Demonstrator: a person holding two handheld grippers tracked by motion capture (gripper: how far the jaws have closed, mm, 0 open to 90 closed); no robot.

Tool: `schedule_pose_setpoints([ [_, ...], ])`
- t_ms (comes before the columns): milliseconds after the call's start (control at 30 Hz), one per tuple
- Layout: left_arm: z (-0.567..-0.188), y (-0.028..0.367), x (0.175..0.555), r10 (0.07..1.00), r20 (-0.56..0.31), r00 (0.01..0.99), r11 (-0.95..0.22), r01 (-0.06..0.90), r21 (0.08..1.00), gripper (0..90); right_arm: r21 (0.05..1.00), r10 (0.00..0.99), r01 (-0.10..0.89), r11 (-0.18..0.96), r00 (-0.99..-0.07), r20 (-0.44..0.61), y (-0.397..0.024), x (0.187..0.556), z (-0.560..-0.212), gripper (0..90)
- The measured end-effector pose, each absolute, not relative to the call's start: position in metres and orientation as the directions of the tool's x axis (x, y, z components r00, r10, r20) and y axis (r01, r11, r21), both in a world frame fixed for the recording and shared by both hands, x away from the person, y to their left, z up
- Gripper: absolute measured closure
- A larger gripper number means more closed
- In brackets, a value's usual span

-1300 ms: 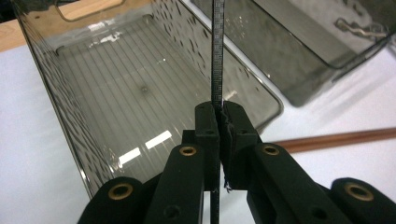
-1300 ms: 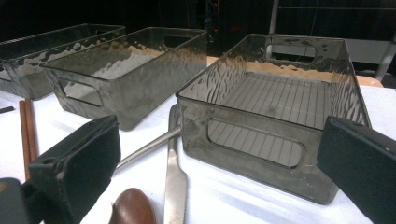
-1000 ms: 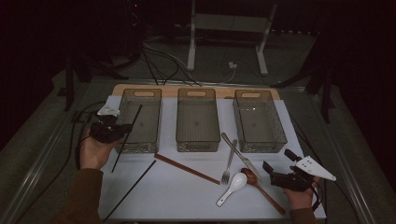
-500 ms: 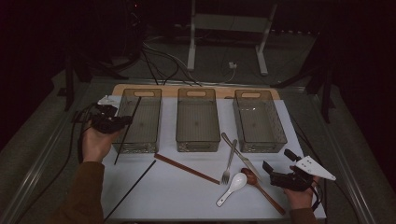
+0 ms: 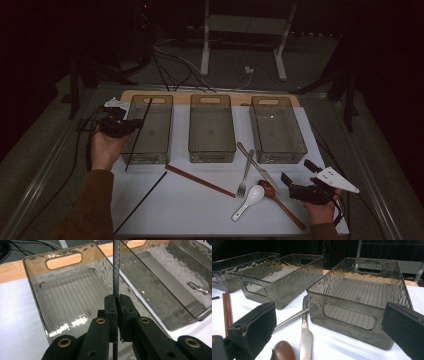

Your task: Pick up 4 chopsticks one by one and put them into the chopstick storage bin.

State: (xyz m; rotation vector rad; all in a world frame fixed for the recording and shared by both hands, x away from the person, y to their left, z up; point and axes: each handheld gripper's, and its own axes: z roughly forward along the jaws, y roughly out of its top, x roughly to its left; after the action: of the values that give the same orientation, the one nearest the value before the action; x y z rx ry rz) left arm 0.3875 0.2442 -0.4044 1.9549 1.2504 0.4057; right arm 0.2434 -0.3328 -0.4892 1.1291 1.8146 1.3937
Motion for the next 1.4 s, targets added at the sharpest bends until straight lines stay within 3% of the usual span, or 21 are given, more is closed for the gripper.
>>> schedule_pose_setpoints([
  [1067, -0.42, 0.234, 0.44, 0.919, -0.187, 0.346, -0.093, 0.654, 0.751, 86.3, 0.958, 0.88, 0.273, 0.092, -0.473, 0.05, -0.335, 0.244, -0.489, 0.0],
  [1100, -0.422, 0.234, 0.44, 0.925, -0.184, 0.332, -0.08, 0.644, 0.761, 81.5, 0.958, 0.88, 0.273, 0.092, -0.472, 0.05, -0.335, 0.244, -0.489, 0.0],
  [1167, -0.423, 0.235, 0.441, 0.922, -0.211, 0.323, -0.045, 0.633, 0.773, 59.5, 0.958, 0.88, 0.273, 0.09, -0.473, 0.052, -0.335, 0.244, -0.489, 0.0],
  [1267, -0.422, 0.233, 0.439, 0.933, -0.19, 0.306, -0.041, 0.615, 0.787, 36.1, 0.958, 0.88, 0.273, 0.09, -0.473, 0.052, -0.335, 0.244, -0.489, 0.0],
  [1400, -0.42, 0.234, 0.435, 0.935, -0.193, 0.298, -0.027, 0.603, 0.797, 19.8, 0.959, 0.88, 0.27, 0.089, -0.473, 0.052, -0.335, 0.243, -0.489, 0.0],
])
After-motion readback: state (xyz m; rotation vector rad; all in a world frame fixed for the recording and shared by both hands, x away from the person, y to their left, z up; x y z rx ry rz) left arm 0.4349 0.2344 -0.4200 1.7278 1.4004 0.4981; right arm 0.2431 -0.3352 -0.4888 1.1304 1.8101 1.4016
